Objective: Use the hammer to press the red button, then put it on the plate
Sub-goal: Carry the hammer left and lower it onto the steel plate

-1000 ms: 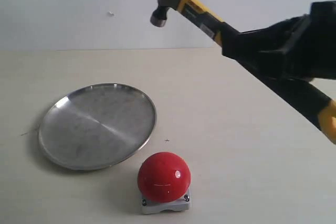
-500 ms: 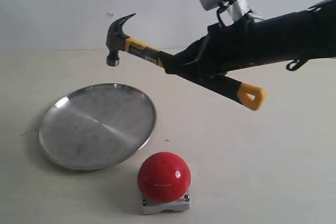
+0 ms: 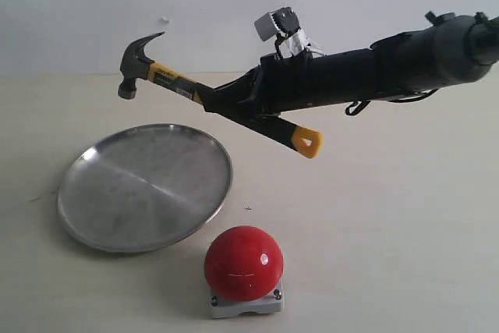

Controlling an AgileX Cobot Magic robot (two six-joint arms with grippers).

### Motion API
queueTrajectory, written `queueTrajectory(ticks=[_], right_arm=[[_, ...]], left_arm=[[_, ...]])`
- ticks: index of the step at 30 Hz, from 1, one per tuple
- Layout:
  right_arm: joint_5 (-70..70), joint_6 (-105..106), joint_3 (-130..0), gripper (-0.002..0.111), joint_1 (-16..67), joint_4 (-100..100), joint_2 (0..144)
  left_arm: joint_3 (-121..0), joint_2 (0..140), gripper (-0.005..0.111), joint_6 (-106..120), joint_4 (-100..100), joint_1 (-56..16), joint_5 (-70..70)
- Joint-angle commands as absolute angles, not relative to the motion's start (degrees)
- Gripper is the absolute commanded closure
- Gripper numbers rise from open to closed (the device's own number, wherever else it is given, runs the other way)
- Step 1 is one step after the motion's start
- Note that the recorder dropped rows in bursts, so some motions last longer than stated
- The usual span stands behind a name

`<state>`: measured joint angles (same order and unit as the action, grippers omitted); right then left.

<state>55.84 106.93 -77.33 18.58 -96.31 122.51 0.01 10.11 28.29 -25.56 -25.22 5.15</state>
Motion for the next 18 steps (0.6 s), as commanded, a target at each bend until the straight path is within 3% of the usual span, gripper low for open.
queueTrajectory(ticks=[1,18], right_arm=[[64.54,107.75,-82.96,0.108,18.6,-99.95,127.34],[65.58,105.27,-93.51,0.108,23.72,-99.95,139.08]], left_arm=[[0.0,9.93,0.107,28.3,-25.74,-25.11,5.23],[0.0,9.93,0.107,28.3,-25.74,-25.11,5.23]])
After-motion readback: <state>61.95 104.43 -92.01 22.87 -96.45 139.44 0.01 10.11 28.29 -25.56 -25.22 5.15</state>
